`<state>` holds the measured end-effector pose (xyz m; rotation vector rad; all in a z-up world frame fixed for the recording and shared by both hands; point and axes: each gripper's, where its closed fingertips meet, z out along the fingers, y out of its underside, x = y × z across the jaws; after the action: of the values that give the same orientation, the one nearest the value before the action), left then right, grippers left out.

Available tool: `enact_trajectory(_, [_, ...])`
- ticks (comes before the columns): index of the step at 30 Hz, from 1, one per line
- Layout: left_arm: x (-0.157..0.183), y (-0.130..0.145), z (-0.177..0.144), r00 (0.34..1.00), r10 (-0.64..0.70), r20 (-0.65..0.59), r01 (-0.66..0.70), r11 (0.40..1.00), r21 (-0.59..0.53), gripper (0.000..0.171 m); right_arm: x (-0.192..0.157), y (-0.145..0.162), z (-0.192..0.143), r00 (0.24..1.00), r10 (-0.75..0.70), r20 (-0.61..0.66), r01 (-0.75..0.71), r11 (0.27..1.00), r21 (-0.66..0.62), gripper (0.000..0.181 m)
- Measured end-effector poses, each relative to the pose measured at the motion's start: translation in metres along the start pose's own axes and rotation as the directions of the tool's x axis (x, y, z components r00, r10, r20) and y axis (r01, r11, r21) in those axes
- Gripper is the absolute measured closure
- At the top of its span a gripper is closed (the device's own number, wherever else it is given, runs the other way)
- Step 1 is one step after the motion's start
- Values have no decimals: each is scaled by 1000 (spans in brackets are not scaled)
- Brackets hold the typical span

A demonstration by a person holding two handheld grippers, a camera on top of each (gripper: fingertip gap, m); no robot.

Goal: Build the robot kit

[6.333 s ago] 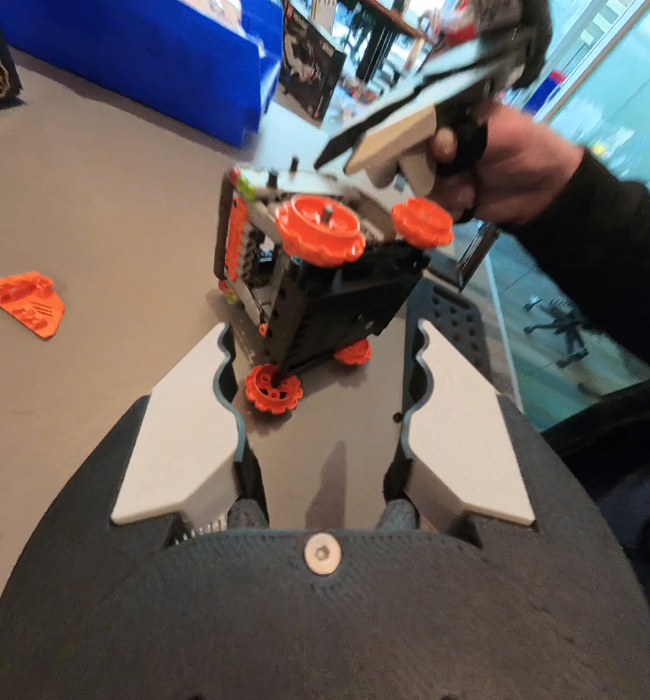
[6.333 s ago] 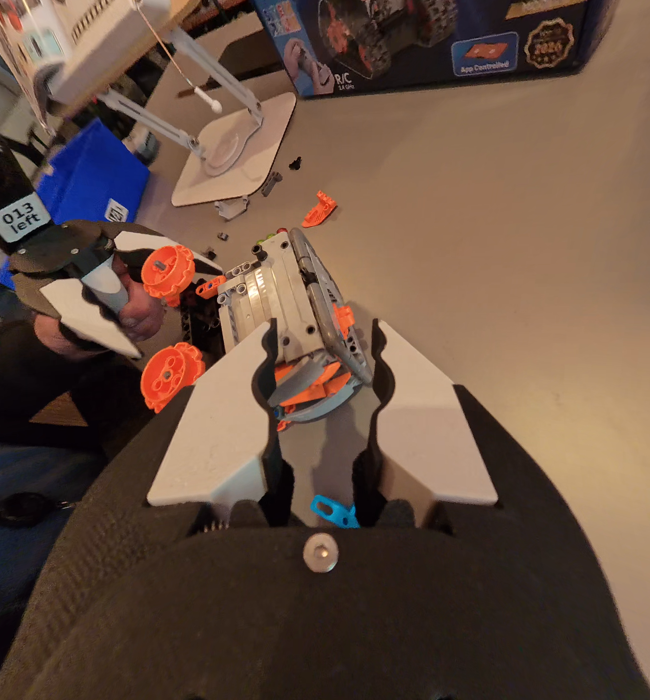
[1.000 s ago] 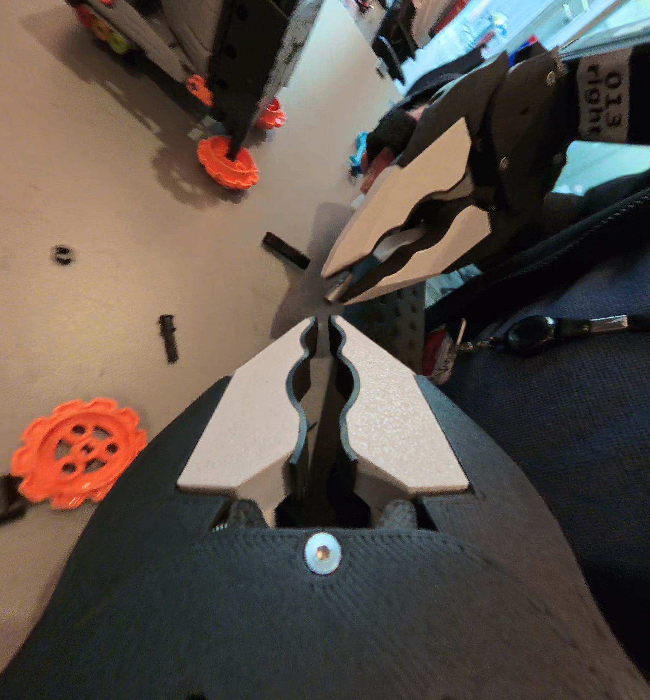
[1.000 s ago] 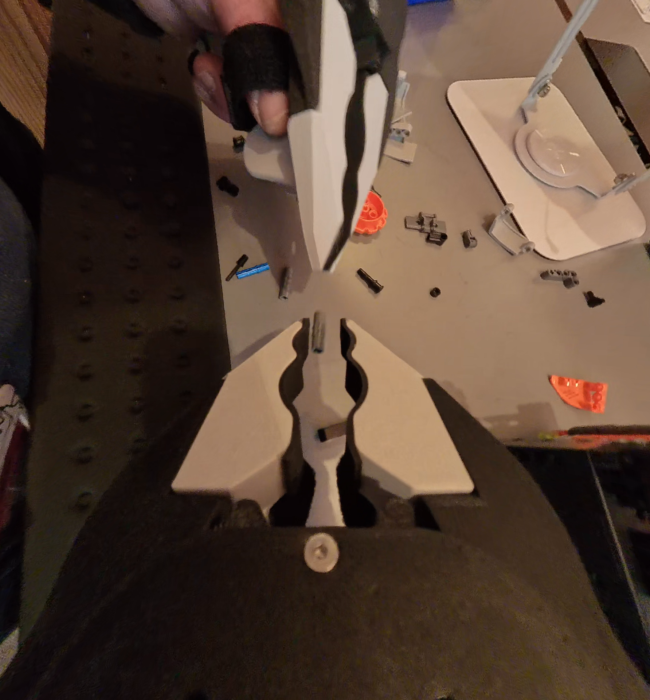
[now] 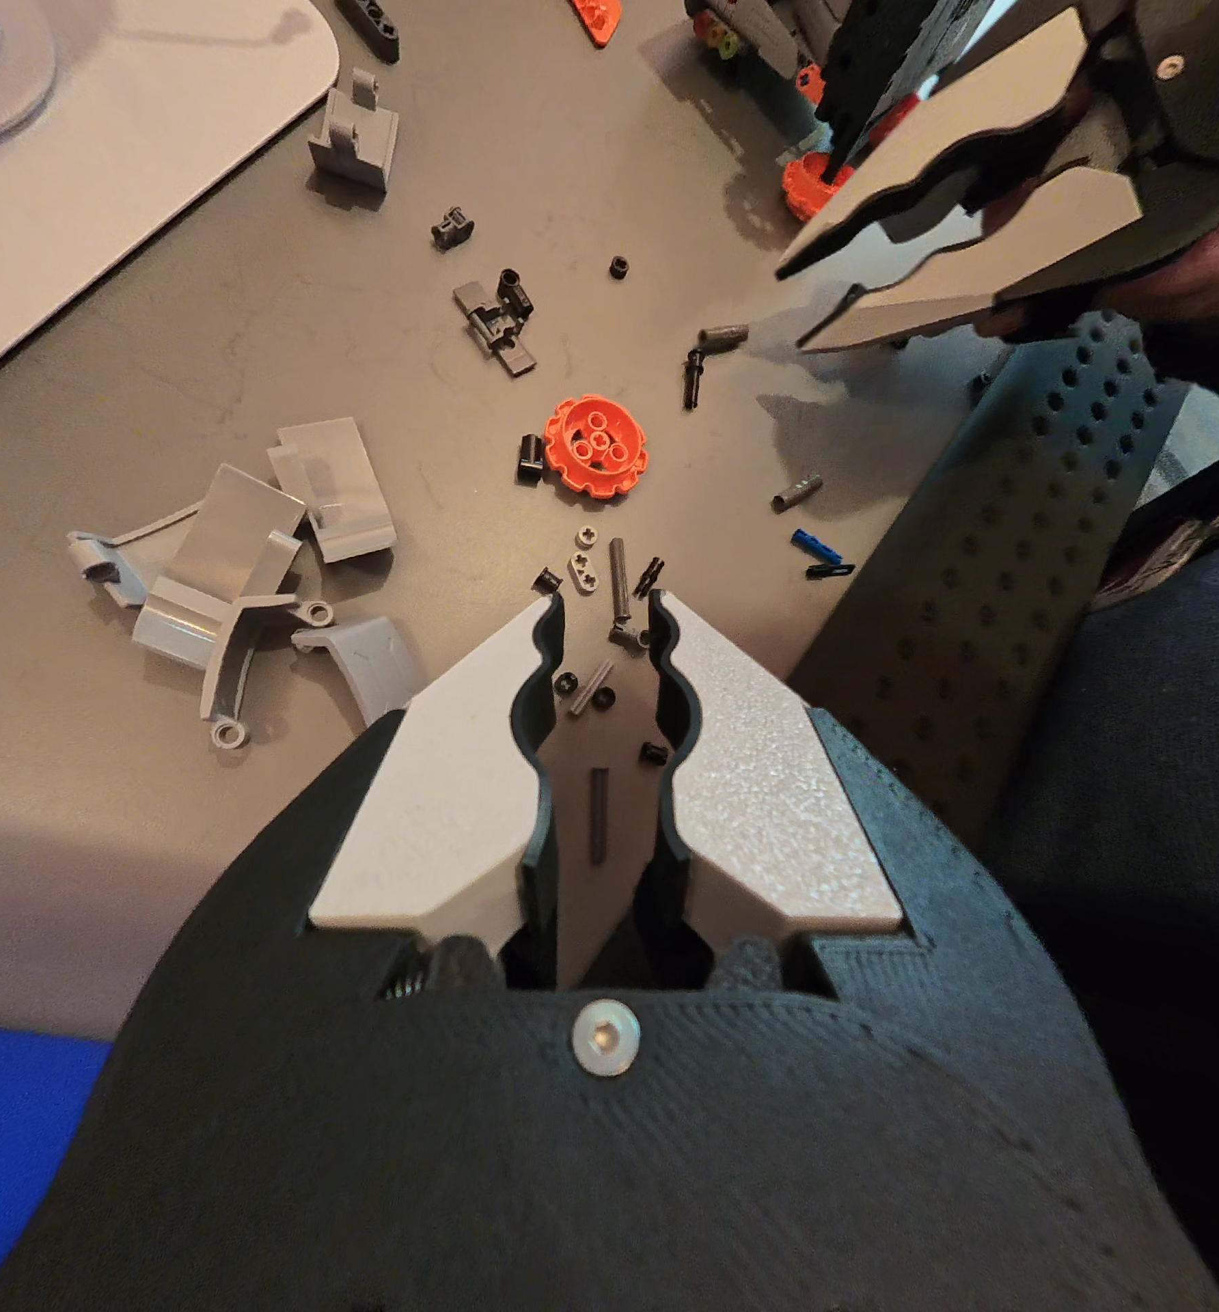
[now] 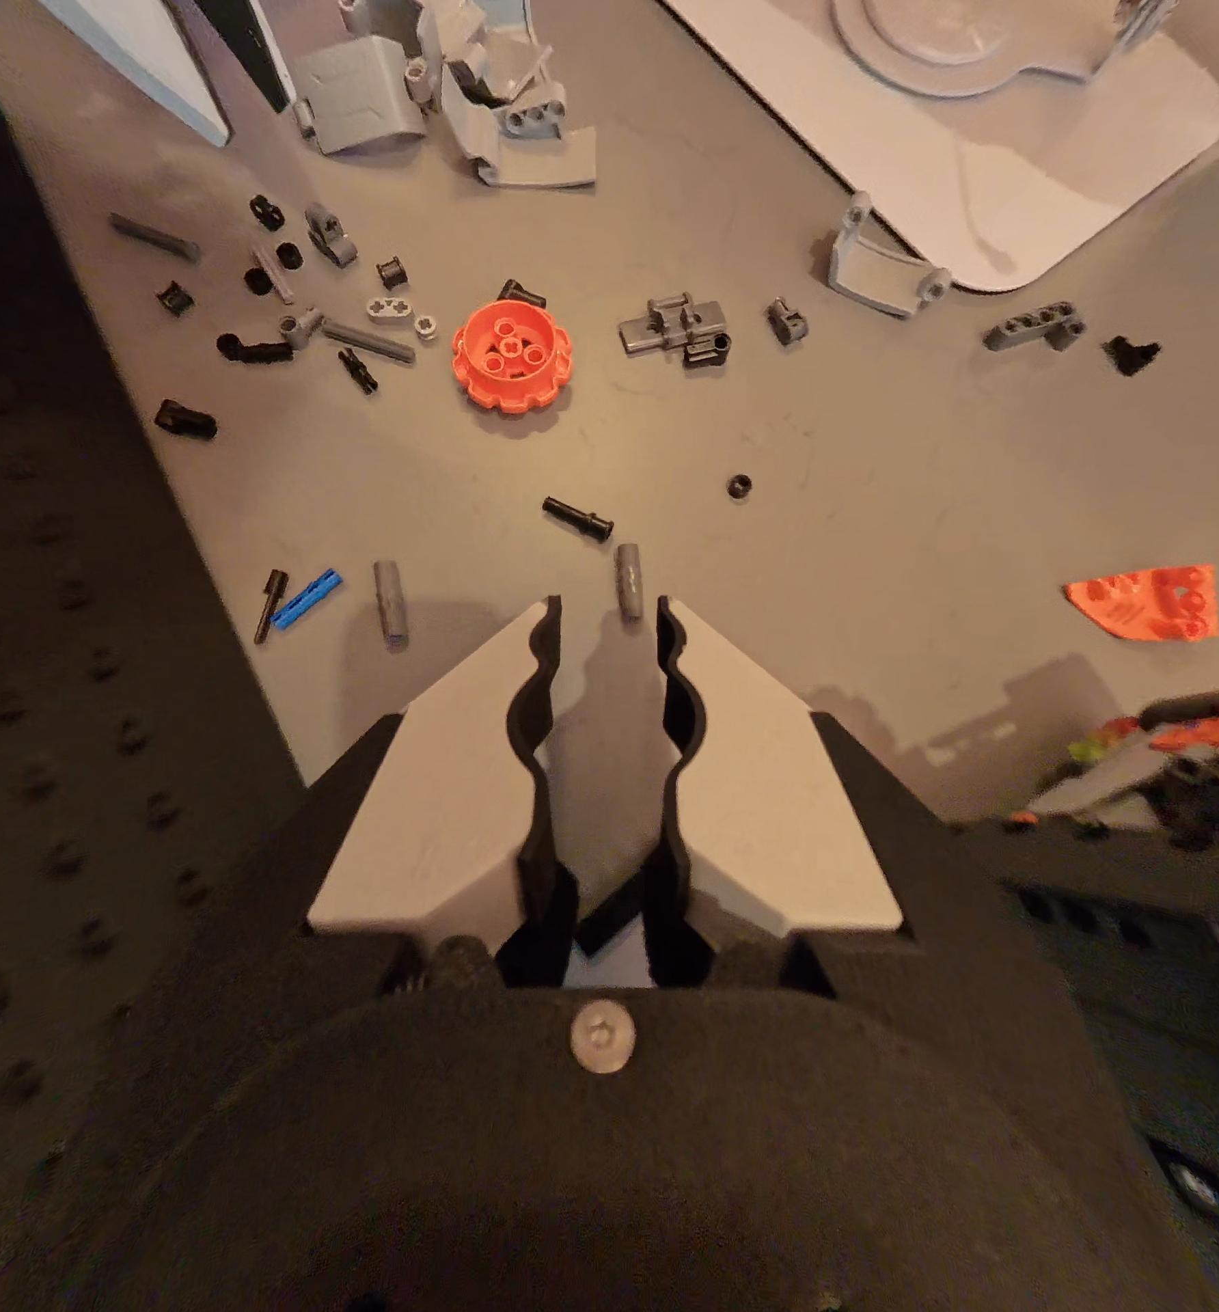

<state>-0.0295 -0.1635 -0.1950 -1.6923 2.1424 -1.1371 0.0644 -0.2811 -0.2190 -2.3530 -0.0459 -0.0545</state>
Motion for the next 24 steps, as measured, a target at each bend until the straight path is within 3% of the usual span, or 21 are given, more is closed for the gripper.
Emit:
enact_trajectory(2, [4, 0, 2, 1000, 10, -4, -10, 1000, 3, 149, 0, 2, 11, 1000, 5, 7, -5, 999, -33, 160])
enact_trajectory(4, [7, -3, 6, 1000, 13, -10, -13, 1000, 20, 149, 2, 8, 18, 1000, -13, 9, 13, 997, -73, 180])
enact_trajectory(5, [11, -5, 9, 1000, 17, -20, -16, 1000, 23, 149, 1, 9, 18, 1000, -16, 20, 17, 997, -78, 181])
enact_trajectory(9, [31, -12, 27, 995, 85, -61, -85, 996, 9, 149, 9, 9, -11, 995, 79, 57, -78, 997, -24, 169])
enact_trajectory(14, [50, -15, 49, 984, 126, -124, -127, 992, -1, 149, 16, 50, -52, 983, 183, 18, -180, 978, -104, 157])
enact_trajectory(18, [56, -15, 57, 980, 122, -155, -124, 992, -6, 149, 3, 70, -45, 980, 197, -24, -199, 968, -155, 157])
enact_trajectory(20, [58, -16, 61, 979, 118, -169, -121, 993, -10, 149, 6, 73, -38, 987, 134, -83, -147, 974, -171, 176])
enact_trajectory(24, [68, -33, 67, 971, 170, -168, -165, 985, 41, 148, -7, 60, -34, 972, 230, 44, -224, 969, -109, 176])
